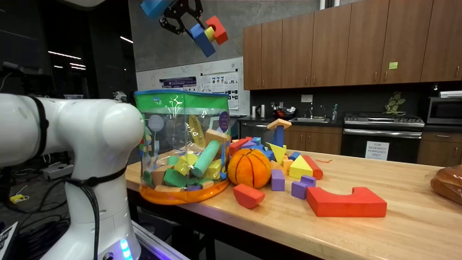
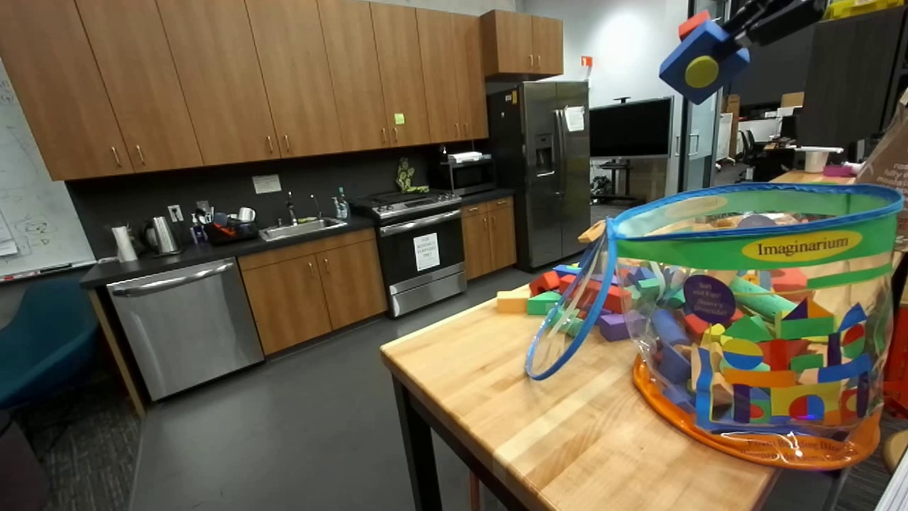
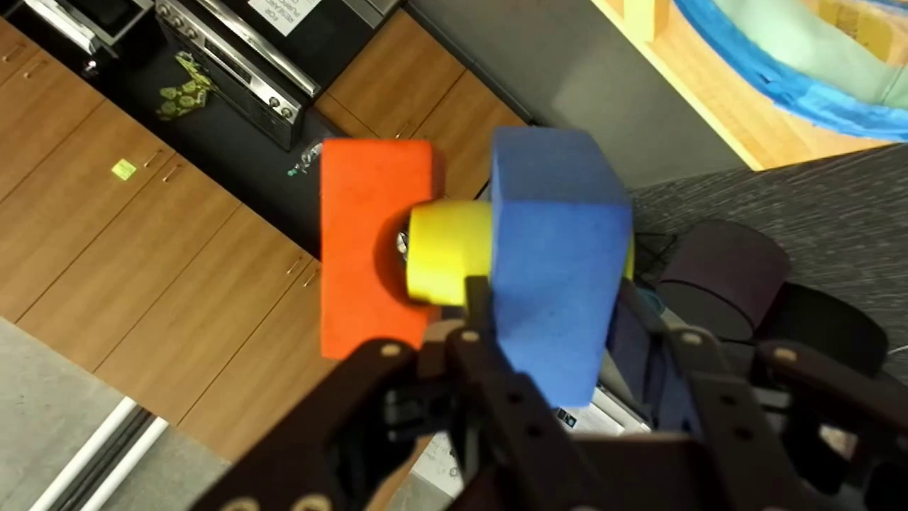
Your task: Pick up the piece with orange, yellow and blue blocks and put it in the clear bag
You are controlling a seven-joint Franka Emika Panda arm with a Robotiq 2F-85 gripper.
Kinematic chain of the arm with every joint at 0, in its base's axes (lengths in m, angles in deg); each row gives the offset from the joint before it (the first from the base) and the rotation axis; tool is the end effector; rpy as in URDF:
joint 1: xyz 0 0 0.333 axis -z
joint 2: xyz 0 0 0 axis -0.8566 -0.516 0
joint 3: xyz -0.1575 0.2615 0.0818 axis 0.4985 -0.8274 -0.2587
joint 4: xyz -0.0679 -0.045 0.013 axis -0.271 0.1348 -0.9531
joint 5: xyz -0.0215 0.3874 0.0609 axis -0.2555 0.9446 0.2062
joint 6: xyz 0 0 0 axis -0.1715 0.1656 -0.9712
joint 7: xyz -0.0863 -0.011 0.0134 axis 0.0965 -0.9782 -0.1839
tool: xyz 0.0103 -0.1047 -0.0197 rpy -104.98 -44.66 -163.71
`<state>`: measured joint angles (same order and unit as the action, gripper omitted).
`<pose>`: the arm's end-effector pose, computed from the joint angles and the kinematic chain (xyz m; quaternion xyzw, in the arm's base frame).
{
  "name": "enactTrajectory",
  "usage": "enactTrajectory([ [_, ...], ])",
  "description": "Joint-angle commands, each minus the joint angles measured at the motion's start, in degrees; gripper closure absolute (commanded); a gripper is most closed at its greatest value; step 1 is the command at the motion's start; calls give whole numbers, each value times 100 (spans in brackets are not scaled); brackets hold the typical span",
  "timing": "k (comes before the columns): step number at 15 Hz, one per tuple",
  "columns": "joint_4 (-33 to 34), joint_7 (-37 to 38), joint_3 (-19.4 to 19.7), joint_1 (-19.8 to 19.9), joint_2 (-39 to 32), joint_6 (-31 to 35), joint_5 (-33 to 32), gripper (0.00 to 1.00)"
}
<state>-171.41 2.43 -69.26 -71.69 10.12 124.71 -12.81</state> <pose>0.1733 -0.0385 0.6723 0.7889 0.3179 0.4952 0.1768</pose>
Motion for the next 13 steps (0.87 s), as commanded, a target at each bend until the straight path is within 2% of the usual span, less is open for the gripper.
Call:
enactTrajectory([
  [1,13,-37,-17,37,-21,4,57,50],
  [4,7,-35,-17,37,-27,5,57,31],
  [13,5,-35,-17,38,-28,5,57,30],
])
